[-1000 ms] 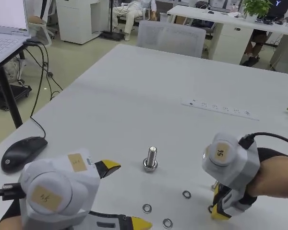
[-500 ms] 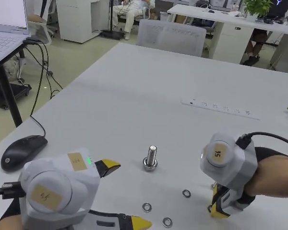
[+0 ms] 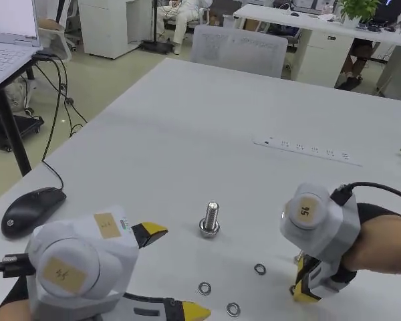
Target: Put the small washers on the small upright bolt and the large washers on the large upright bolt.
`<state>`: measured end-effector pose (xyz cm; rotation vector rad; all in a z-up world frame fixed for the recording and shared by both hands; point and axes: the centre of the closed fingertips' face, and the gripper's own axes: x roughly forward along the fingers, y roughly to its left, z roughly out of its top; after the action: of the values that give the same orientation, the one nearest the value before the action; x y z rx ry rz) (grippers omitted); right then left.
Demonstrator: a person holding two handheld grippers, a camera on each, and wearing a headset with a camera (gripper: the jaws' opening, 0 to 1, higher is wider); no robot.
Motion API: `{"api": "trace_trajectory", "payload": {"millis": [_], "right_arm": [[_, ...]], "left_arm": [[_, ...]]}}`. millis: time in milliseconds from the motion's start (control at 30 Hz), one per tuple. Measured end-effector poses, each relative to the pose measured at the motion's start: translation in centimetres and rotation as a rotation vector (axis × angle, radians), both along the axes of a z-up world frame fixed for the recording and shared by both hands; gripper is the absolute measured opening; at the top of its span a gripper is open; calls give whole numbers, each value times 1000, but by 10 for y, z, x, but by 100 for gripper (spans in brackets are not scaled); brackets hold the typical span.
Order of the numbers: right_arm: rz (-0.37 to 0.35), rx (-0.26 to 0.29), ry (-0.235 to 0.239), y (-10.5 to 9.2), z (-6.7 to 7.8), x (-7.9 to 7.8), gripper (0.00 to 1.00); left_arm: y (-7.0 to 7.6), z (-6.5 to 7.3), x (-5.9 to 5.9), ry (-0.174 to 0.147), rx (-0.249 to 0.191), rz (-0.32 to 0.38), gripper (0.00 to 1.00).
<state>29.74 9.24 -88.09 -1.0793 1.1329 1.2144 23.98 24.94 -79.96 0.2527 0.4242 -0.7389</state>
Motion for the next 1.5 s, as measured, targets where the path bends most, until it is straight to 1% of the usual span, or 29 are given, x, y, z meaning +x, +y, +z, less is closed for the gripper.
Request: {"api": "trace_trajectory", "payload": {"millis": [67,200,467,700,833,1033,1133,1167,1200,1267,1400,1500], "right_arm": [[1,2,0,0,1,-1,13],[-3,4,2,0,8,-1,13],[-6,13,-10,-2,30,1,13],[-4,21,-28,-2,45,3,13],[-10,26,-50,-4,56,9,13],[-34,42,-90,-9,72,24,13],[-44,43,-111,-11,78,33,13],[-47,43,-116,-11,79,35,13],[-50,45,-121,-12,80,41,13],[-50,41,-132,-11,81,46,13],[-48,47,-133,-7,82,48,13],[-40,39,-133,-5,80,48,13]], "left_arm": [[0,0,0,0,-1,0,72],[0,0,0,1,-3,1,72],[0,-1,-1,4,-7,-1,72],[0,0,0,2,-11,-2,72],[0,0,0,1,-12,-2,72],[0,0,0,-1,-14,-1,72],[0,0,0,-1,-15,-1,72],[0,0,0,-1,-14,-1,72],[0,1,0,-1,-15,0,72],[1,1,0,-1,-13,0,72],[1,1,0,0,-15,3,72],[1,0,0,1,-16,3,72]]}}
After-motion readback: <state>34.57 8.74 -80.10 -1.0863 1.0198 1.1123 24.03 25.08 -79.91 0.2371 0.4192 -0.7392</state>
